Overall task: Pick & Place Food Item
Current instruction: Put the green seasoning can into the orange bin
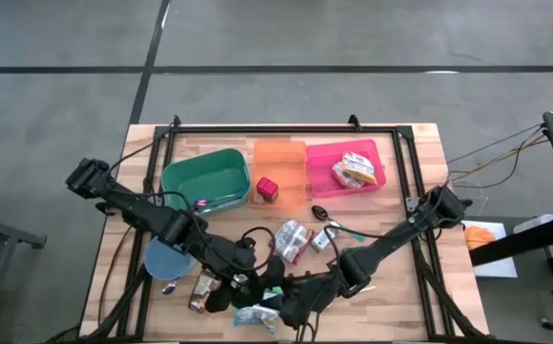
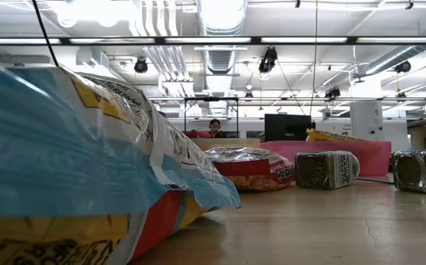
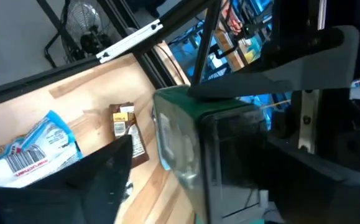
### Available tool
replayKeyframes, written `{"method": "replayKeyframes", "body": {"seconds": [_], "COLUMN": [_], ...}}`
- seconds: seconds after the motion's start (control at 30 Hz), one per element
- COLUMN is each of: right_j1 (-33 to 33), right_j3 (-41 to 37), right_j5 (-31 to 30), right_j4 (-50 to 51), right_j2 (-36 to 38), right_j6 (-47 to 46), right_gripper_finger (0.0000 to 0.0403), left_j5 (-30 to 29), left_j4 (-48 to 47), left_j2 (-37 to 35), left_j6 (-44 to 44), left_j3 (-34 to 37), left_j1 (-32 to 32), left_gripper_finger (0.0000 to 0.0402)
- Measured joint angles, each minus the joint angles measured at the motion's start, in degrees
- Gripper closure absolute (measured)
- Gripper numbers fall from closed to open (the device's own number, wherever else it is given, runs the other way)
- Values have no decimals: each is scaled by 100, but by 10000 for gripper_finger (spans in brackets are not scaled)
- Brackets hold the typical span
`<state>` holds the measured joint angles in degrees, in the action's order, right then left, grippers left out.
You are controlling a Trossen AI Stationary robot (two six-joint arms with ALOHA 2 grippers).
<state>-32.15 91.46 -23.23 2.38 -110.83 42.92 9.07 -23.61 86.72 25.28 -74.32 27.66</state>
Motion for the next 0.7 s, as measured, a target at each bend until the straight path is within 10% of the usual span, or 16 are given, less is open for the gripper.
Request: {"method": "replayKeyframes", "body": {"seconds": [0.43, 0.7], "right_j1": [60, 47], "right_j3": [15, 13], "right_j5": [130, 123], "right_j4": [-21, -34], "right_j2": [7, 7], "right_j6": [198, 112], "right_gripper_finger": [271, 278], "left_j5": [251, 319], "left_j4": [129, 143], "left_j2": [7, 7], "left_j6": [-94, 41], "left_j3": [17, 17], "left_j1": [4, 4], "left_gripper_finger": [140, 114]}}
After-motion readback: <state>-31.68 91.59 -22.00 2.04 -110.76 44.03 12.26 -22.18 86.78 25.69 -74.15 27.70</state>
